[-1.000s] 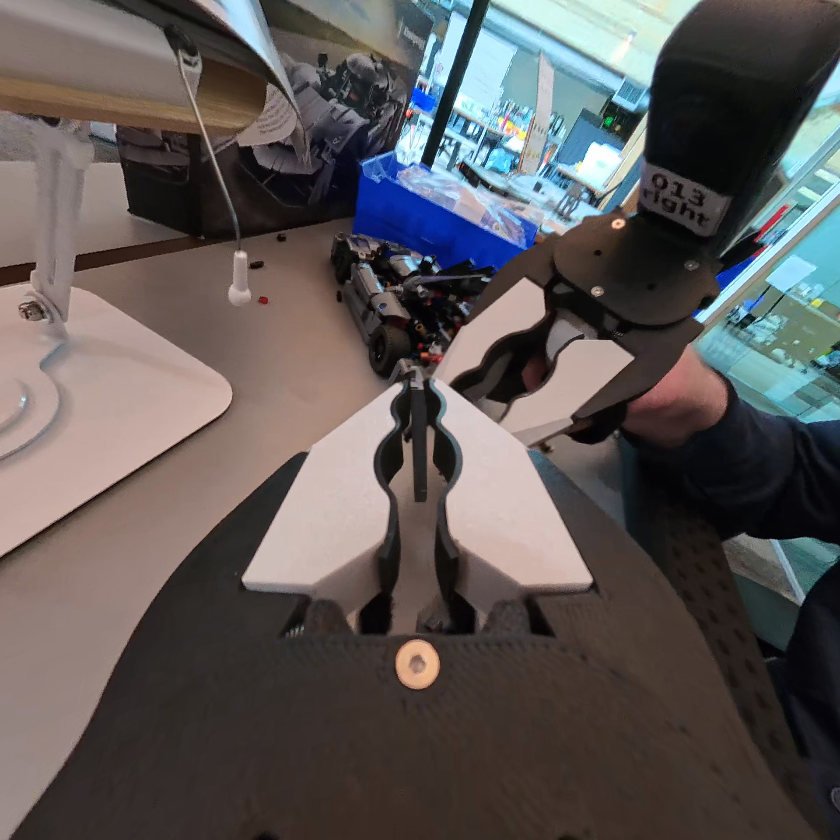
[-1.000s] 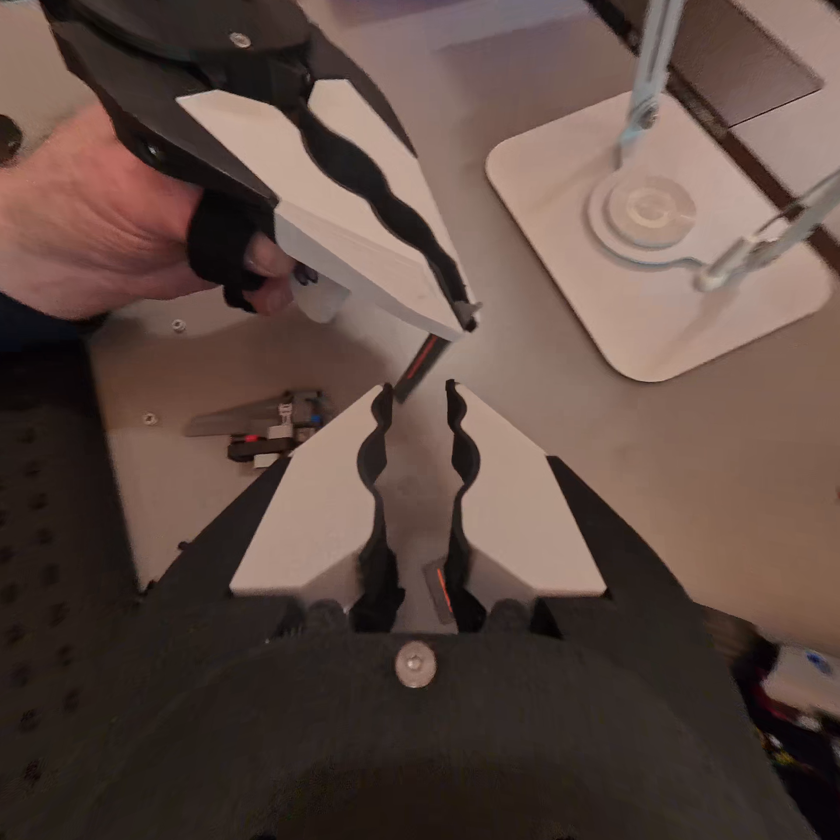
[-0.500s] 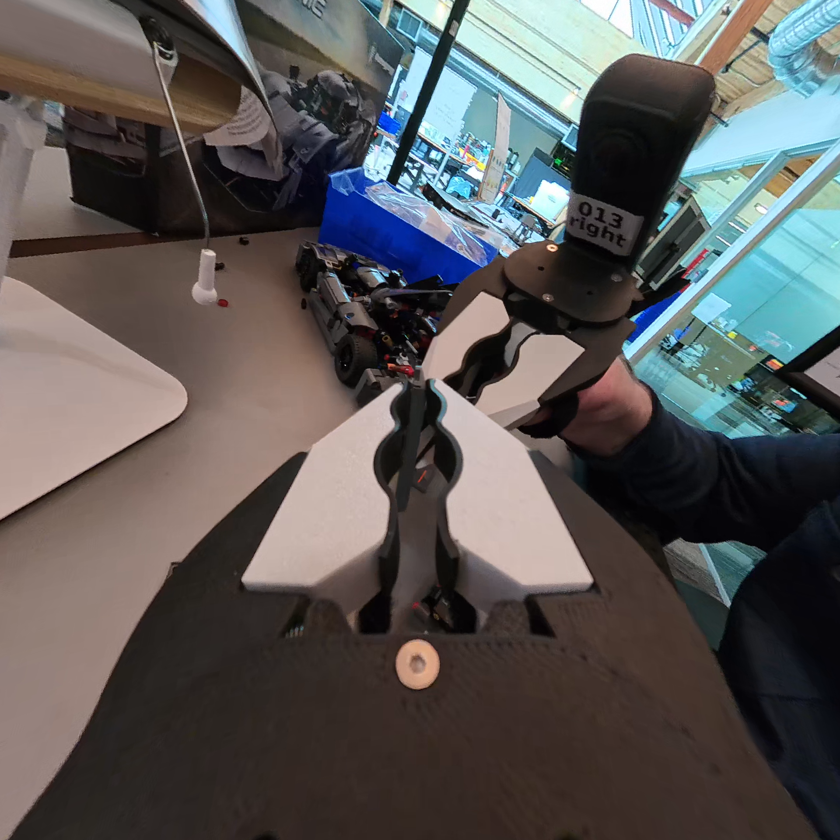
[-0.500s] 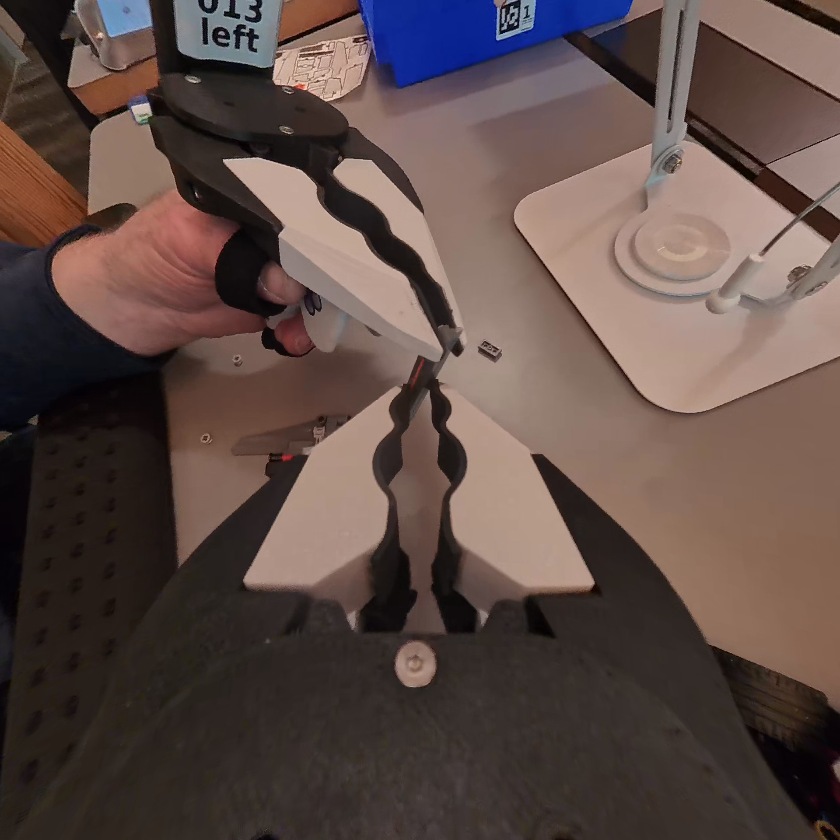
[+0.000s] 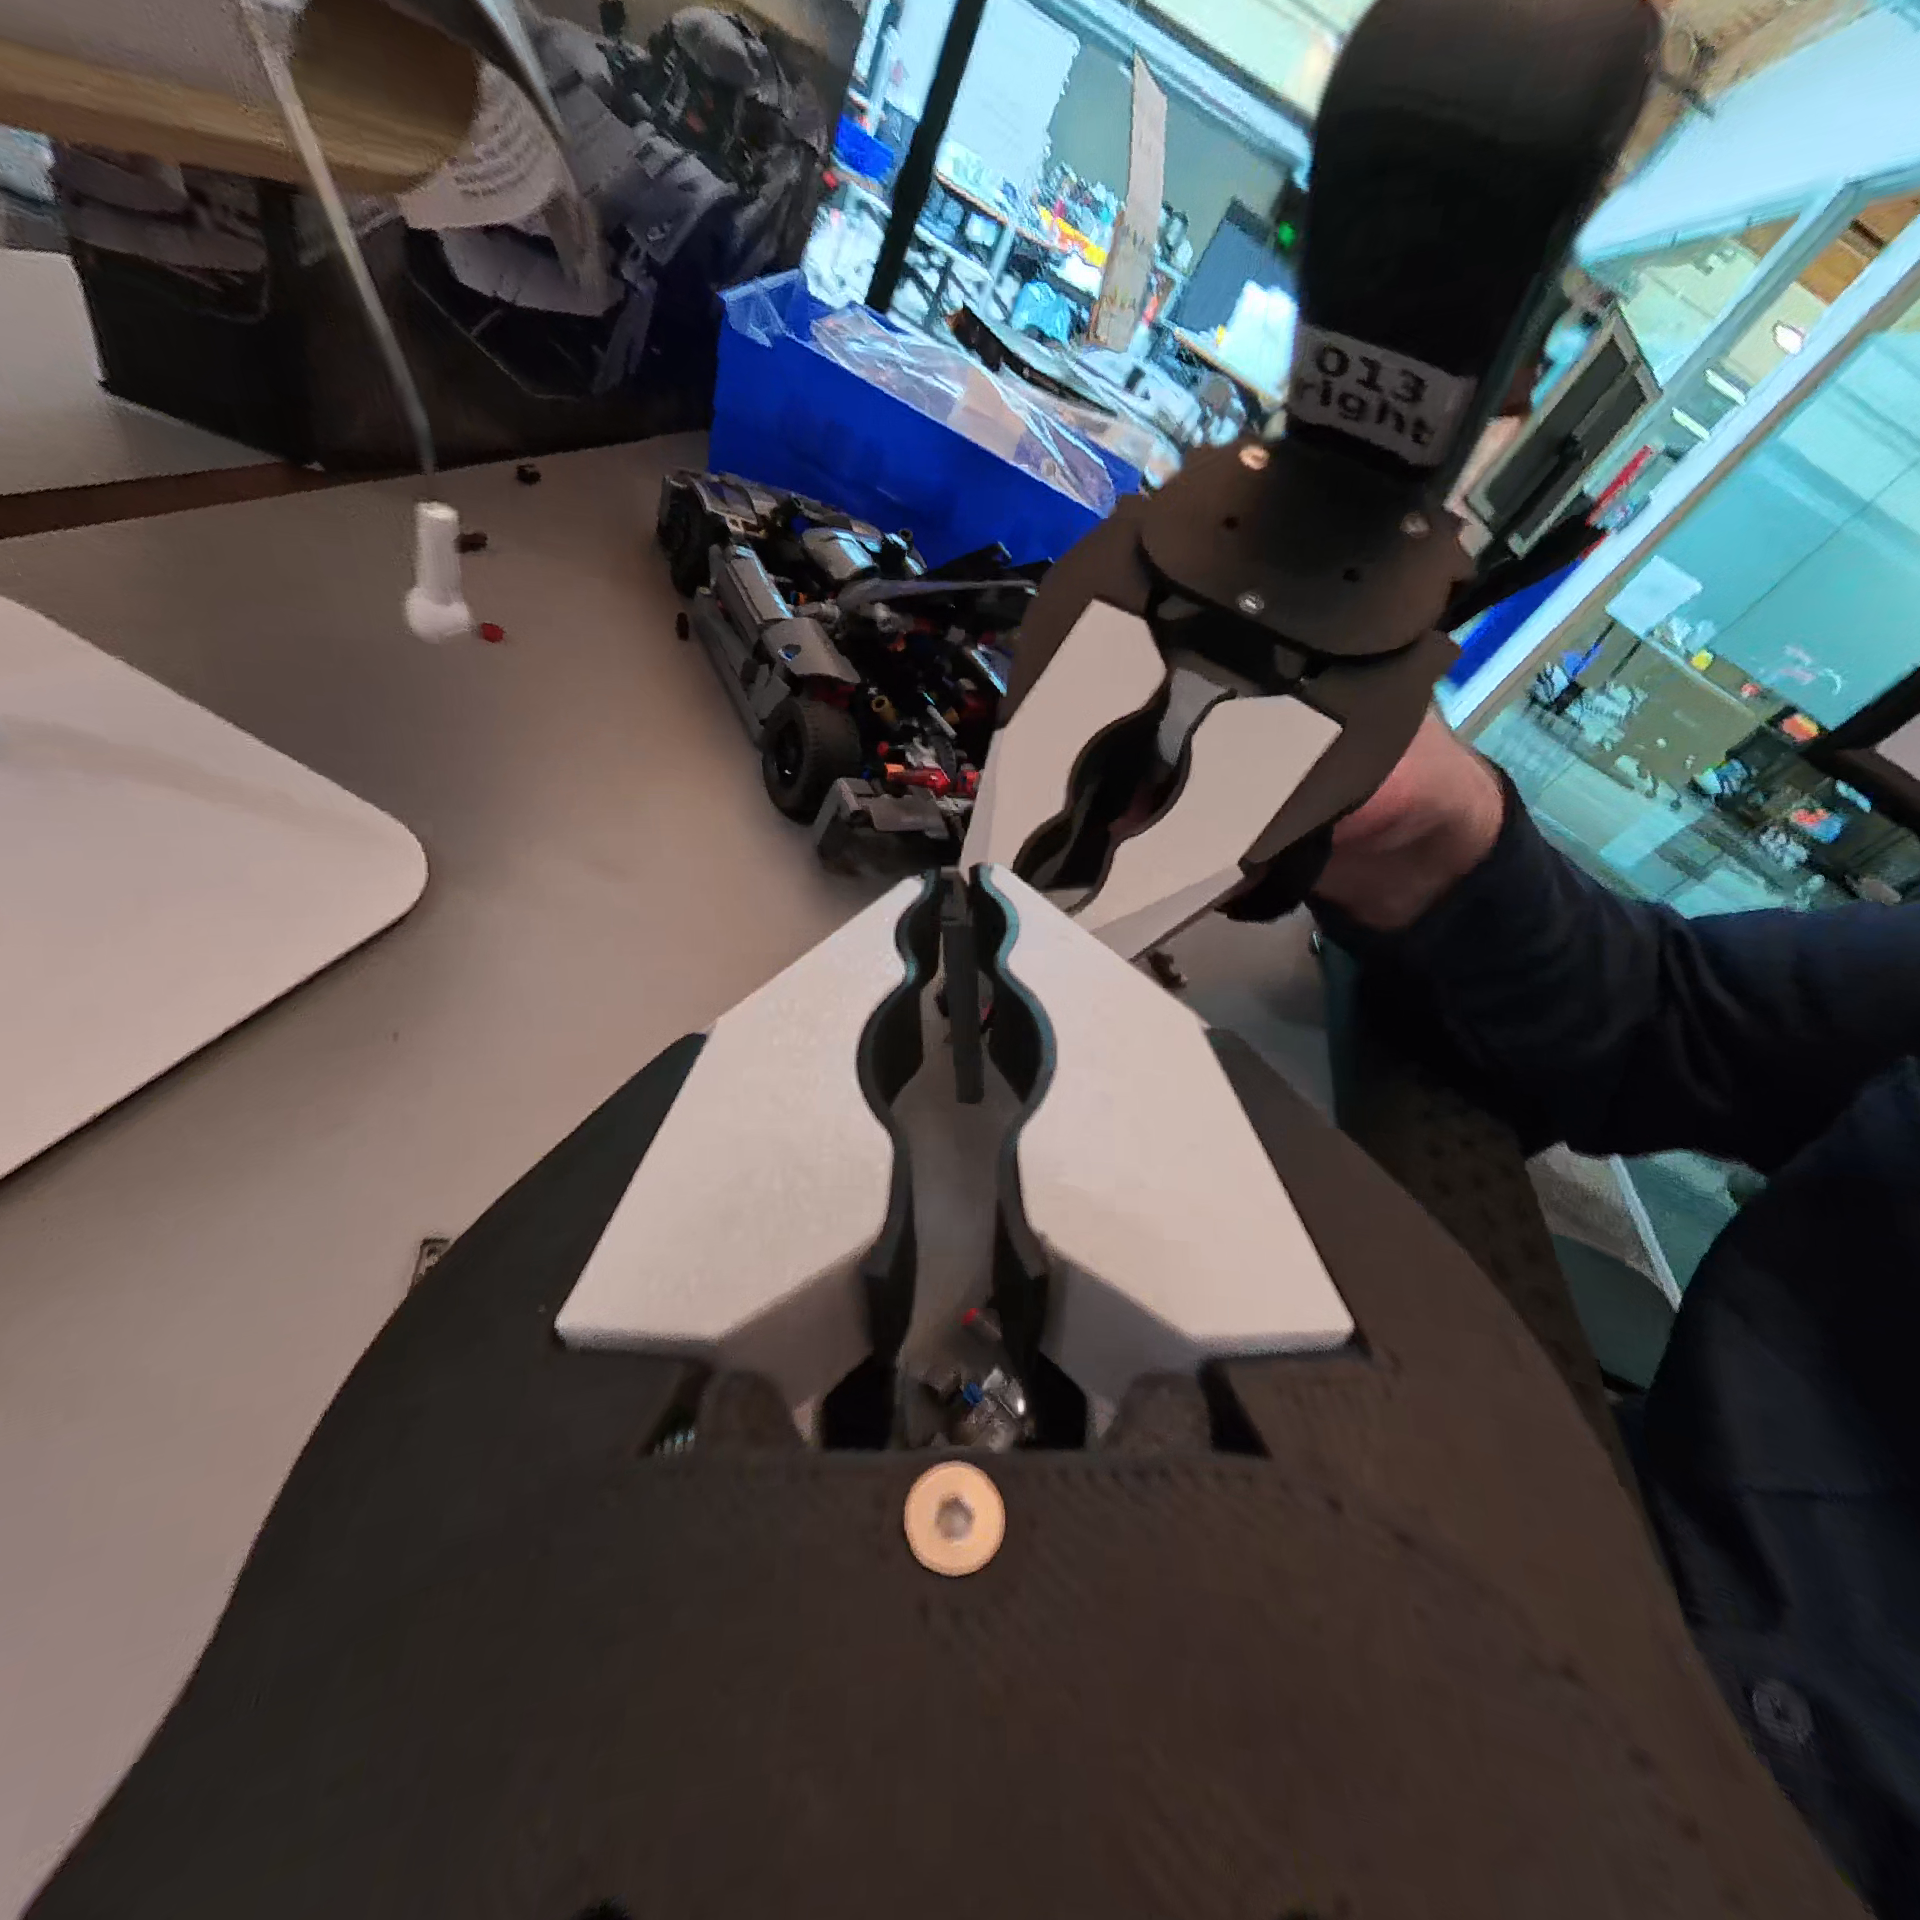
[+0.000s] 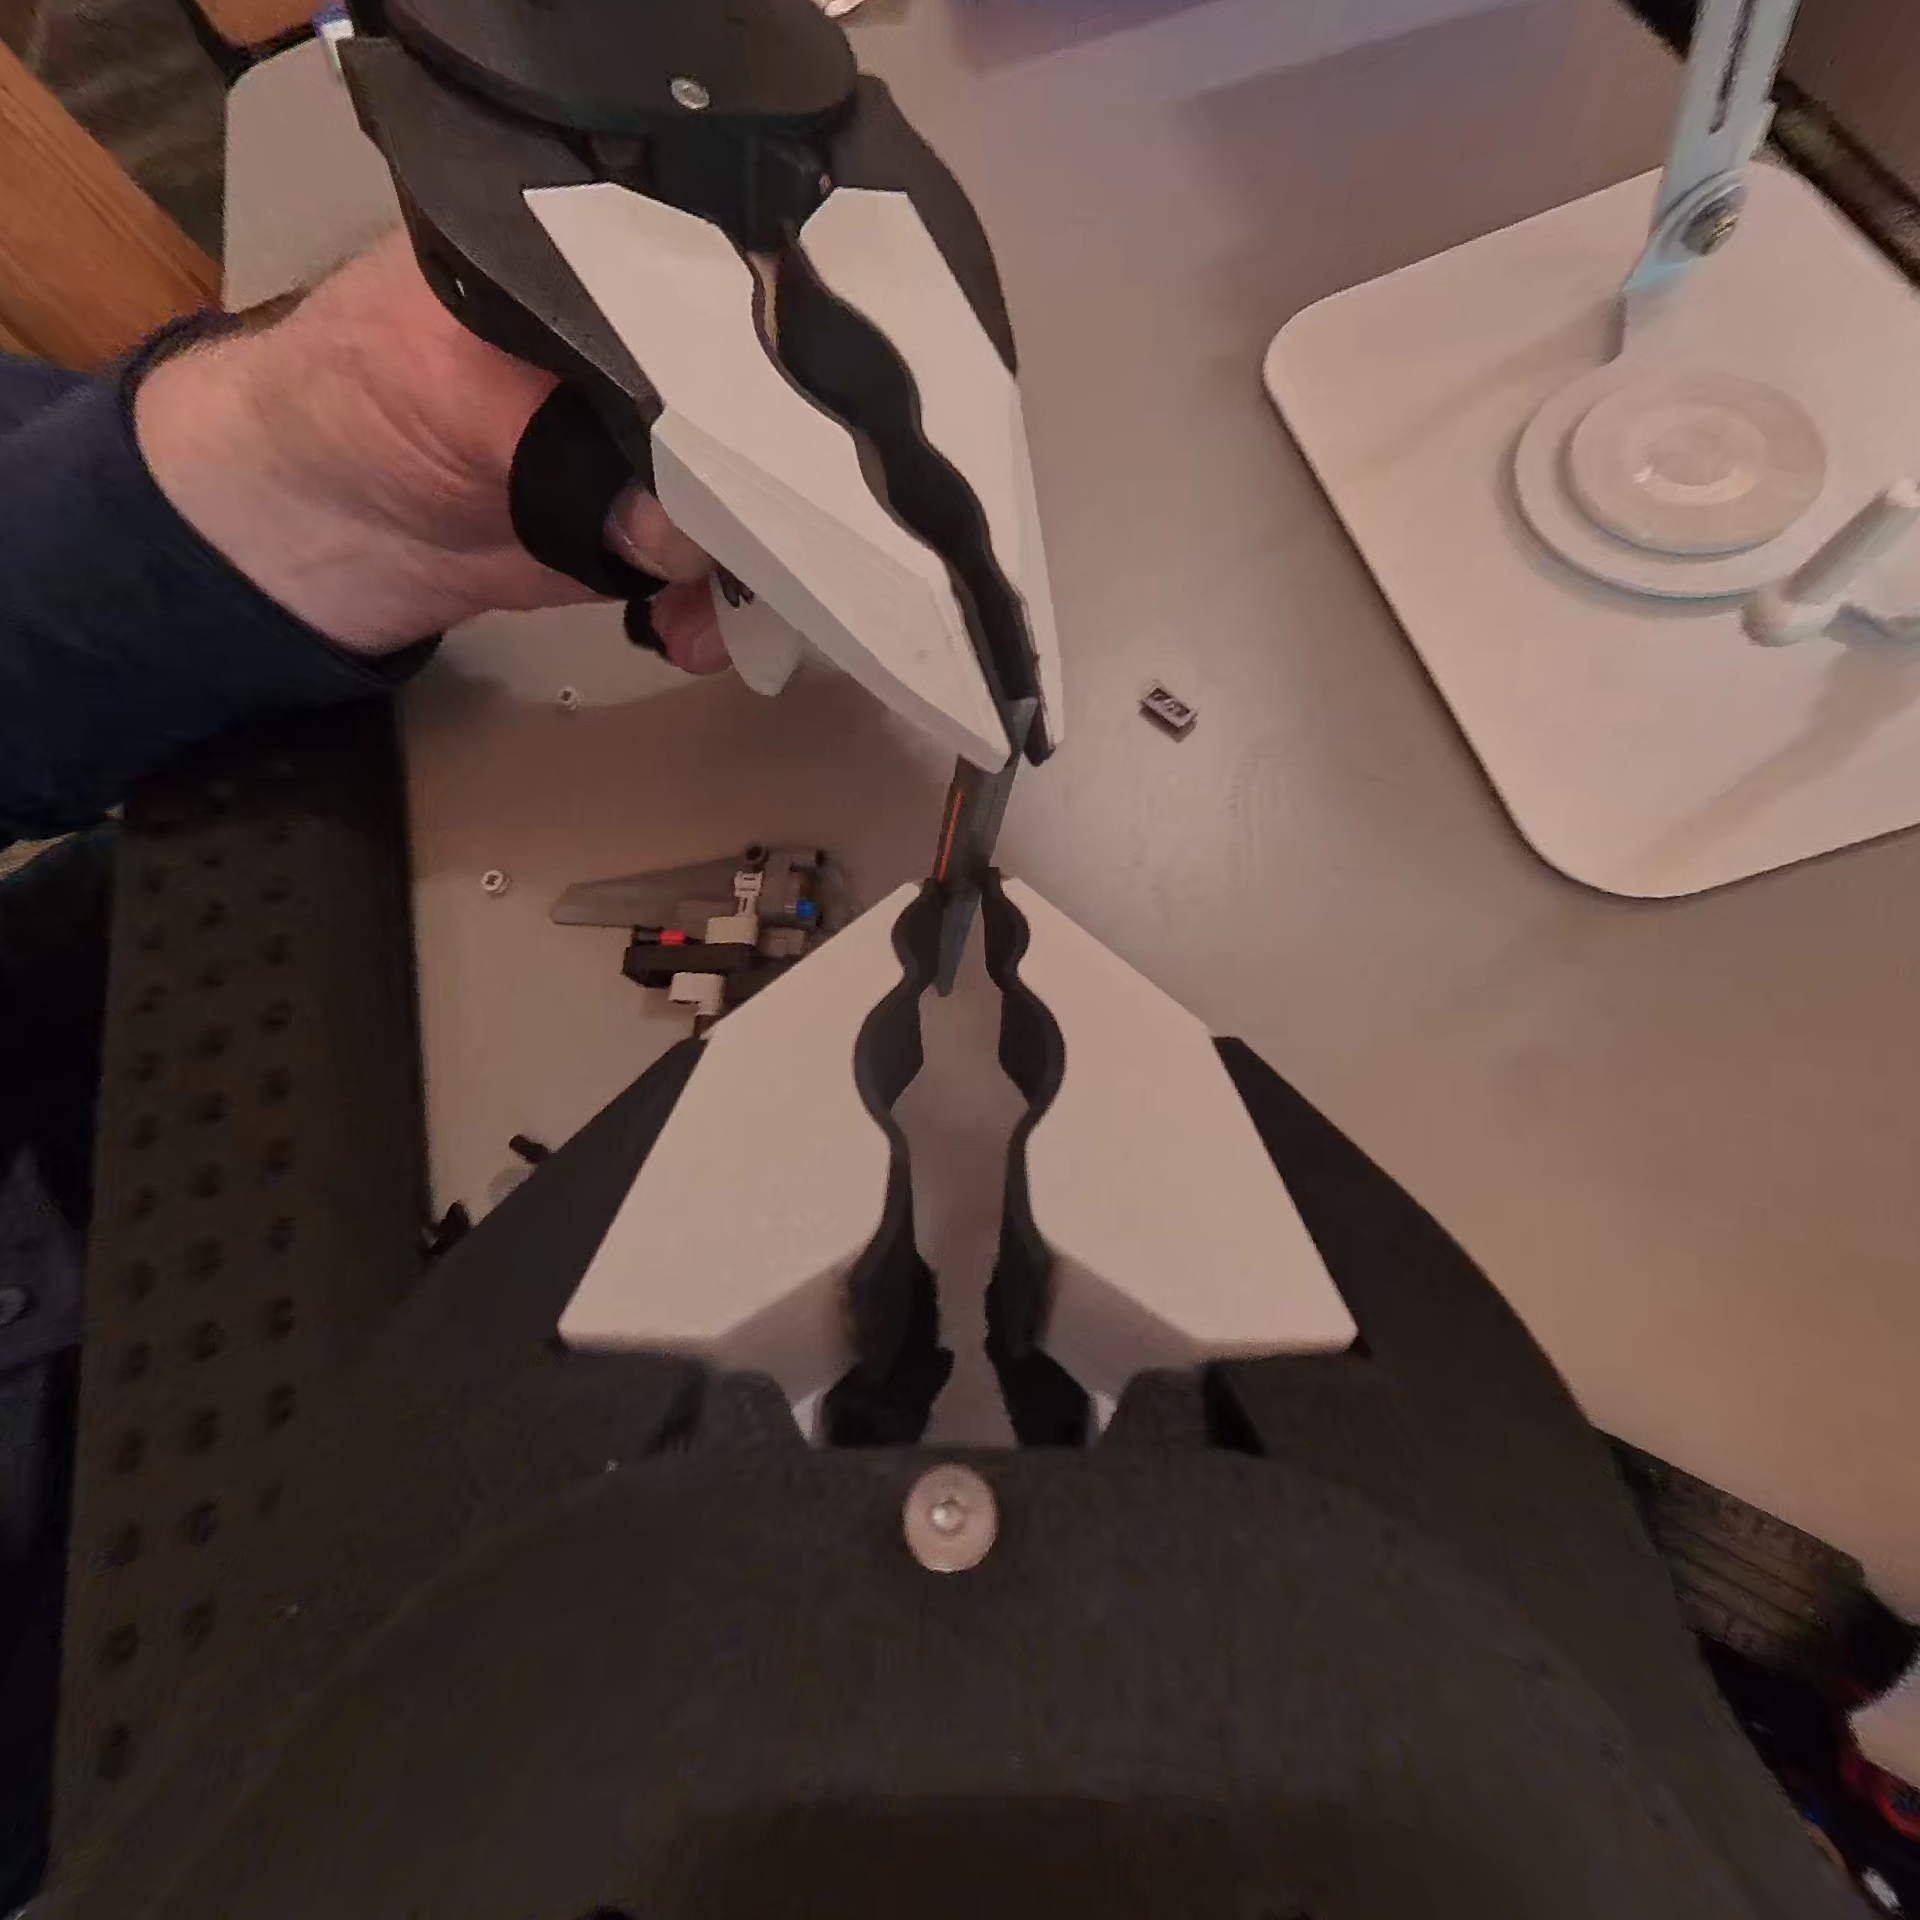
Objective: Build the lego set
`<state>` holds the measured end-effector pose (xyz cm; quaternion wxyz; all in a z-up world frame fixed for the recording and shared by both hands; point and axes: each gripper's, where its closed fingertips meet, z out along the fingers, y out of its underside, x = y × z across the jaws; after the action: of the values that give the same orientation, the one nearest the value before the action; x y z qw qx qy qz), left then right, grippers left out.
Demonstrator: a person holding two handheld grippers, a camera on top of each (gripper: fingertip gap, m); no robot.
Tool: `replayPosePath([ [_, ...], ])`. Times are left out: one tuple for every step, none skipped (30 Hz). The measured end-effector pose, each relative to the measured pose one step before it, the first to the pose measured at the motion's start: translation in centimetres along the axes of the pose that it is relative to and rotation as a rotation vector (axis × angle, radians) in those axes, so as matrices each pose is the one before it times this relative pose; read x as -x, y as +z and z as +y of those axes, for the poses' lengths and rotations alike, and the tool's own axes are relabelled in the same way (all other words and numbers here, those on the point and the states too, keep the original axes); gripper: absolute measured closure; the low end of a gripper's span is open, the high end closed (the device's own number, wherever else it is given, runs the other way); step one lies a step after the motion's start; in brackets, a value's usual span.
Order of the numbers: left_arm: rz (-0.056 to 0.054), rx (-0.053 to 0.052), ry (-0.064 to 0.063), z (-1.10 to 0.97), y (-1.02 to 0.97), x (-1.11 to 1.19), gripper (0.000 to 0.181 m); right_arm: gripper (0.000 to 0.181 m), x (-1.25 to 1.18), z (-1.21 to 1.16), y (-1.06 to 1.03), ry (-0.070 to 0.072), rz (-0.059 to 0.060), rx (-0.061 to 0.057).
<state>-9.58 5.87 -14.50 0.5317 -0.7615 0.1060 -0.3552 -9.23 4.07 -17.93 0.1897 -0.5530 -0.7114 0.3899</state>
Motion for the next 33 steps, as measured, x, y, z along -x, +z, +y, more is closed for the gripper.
replayPosePath([
  [-0.0131, -0.0192, -0.0196, -0.236, -0.119, 0.344, 0.178, 0.175, -0.261, -0.260, -0.080, -0.0124, 0.0343, -0.0093],
  [-0.0061, -0.0145, -0.0182, -0.159, -0.077, 0.231, 0.178, 0.176, -0.207, -0.311, -0.100, -0.0152, 0.0362, -0.0099],
  [-0.0149, -0.0156, -0.0116, -0.149, -0.065, 0.321, 0.178, 0.172, -0.138, -0.338, -0.092, -0.0150, 0.0339, -0.0095],
  [-0.0156, -0.0131, -0.0145, -0.111, -0.047, 0.330, 0.178, 0.168, -0.112, -0.287, -0.048, -0.0163, 0.0344, -0.0054],
  [-0.0024, -0.0151, -0.0195, -0.168, -0.042, 0.136, 0.178, 0.167, -0.208, -0.151, 0.019, -0.0181, 0.0412, 0.0016],
  [0.0006, -0.0218, -0.0210, -0.262, -0.044, 0.065, 0.178, 0.165, -0.213, 0.020, 0.152, -0.0180, 0.0409, 0.0101],
  [0.0005, -0.0184, -0.0175, -0.218, -0.048, 0.040, 0.178, 0.164, 0.020, 0.104, 0.282, -0.0139, 0.0240, 0.0113],
  [0.0048, -0.0126, -0.0102, -0.154, -0.020, -0.059, 0.179, 0.163, 0.142, 0.064, 0.334, -0.0063, 0.0110, 0.0071],
  [0.0034, -0.0051, -0.0073, -0.058, 0.010, -0.041, 0.179, 0.163, 0.058, 0.028, 0.286, -0.0051, 0.0133, 0.0043],
  [0.0005, 0.0034, -0.0074, 0.092, 0.035, 0.028, 0.178, 0.167, -0.150, 0.041, 0.162, -0.0114, 0.0230, 0.0054],
  [0.0039, -0.0035, -0.0069, 0.002, 0.011, -0.014, 0.179, 0.169, -0.212, 0.073, 0.060, -0.0118, 0.0210, 0.0062],
  [0.0077, -0.0051, -0.0088, -0.026, 0.005, -0.053, 0.179, 0.170, -0.092, 0.003, -0.001, -0.0027, 0.0045, 0.0001],
  [0.0081, -0.0038, -0.0077, -0.033, 0.006, -0.070, 0.179, 0.170, 0.040, -0.037, -0.046, 0.0047, -0.0085, -0.0054],
  [0.0063, -0.0016, -0.0061, -0.022, -0.003, -0.040, 0.179, 0.170, -0.035, 0.022, -0.063, 0.0045, -0.0079, -0.0028],
  [0.0043, 0.0014, -0.0032, 0.023, -0.010, -0.036, 0.179, 0.171, -0.105, 0.074, -0.074, 0.0031, -0.0058, 0.0004],
  [0.0047, 0.0000, -0.0014, 0.001, 0.016, -0.061, 0.179, 0.172, -0.038, 0.005, -0.086, 0.0023, -0.0094, -0.0038],
  [0.0039, -0.0014, 0.0011, -0.037, -0.022, -0.072, 0.179, 0.172, 0.033, -0.060, -0.097, 0.0011, -0.0126, -0.0086],
  [0.0021, 0.0018, 0.0043, -0.025, -0.048, -0.063, 0.179, 0.172, -0.010, -0.011, -0.080, 0.0019, -0.0092, -0.0054],
  [-0.0002, 0.0083, 0.0102, 0.059, -0.047, -0.054, 0.180, 0.173, -0.031, 0.078, -0.082, 0.0031, -0.0082, 0.0019],
  [-0.0012, 0.0110, 0.0109, 0.109, -0.020, -0.059, 0.179, 0.173, -0.004, 0.095, -0.092, 0.0021, -0.0099, 0.0034],
  [0.0010, 0.0114, 0.0069, 0.126, -0.010, -0.067, 0.179, 0.173, 0.051, 0.078, -0.084, -0.0005, -0.0120, 0.0013],
  [0.0057, 0.0134, 0.0042, 0.136, -0.021, -0.129, 0.179, 0.173, 0.155, 0.106, -0.034, -0.0032, -0.0160, 0.0028],
  [0.0051, 0.0193, 0.0022, 0.229, -0.008, -0.089, 0.178, 0.174, 0.139, 0.181, -0.010, -0.0020, -0.0160, 0.0094],
  [-0.0052, 0.0215, 0.0023, 0.291, -0.021, 0.077, 0.175, 0.174, 0.039, 0.176, -0.018, 0.0003, -0.0085, 0.0095],
  [-0.0066, 0.0223, 0.0038, 0.270, -0.083, 0.127, 0.171, 0.173, -0.012, 0.057, -0.041, 0.0011, -0.0031, 0.0022],
  [0.0015, 0.0145, 0.0020, 0.134, -0.162, 0.022, 0.169, 0.174, 0.049, 0.103, -0.030, 0.0026, -0.0081, 0.0040],
  [0.0049, 0.0124, -0.0019, 0.073, -0.267, -0.006, 0.167, 0.174, 0.118, 0.195, -0.006, 0.0033, -0.0135, 0.0101],
  [-0.0010, 0.0123, -0.0018, 0.053, -0.346, 0.094, 0.164, 0.173, 0.053, 0.177, -0.025, 0.0026, -0.0092, 0.0075],
  [-0.0024, 0.0066, 0.0017, -0.009, -0.402, 0.110, 0.164, 0.174, -0.004, 0.114, -0.047, 0.0013, -0.0060, 0.0036],
  [0.0052, 0.0155, 0.0036, 0.142, -0.377, -0.030, 0.162, 0.174, 0.085, 0.178, -0.036, 0.0010, -0.0117, 0.0083],
  [0.0046, 0.0313, -0.0006, 0.397, -0.296, -0.005, 0.160, 0.174, 0.107, 0.272, 0.006, 0.0027, -0.0141, 0.0136],
  [0.0075, 0.0322, 0.0055, 0.458, -0.229, -0.100, 0.159, 0.174, 0.074, 0.251, 0.004, 0.0032, -0.0116, 0.0106],
  [0.0033, 0.0331, 0.0100, 0.498, -0.131, -0.098, 0.159, 0.174, 0.087, 0.148, 0.014, 0.0030, -0.0121, 0.0034],
])
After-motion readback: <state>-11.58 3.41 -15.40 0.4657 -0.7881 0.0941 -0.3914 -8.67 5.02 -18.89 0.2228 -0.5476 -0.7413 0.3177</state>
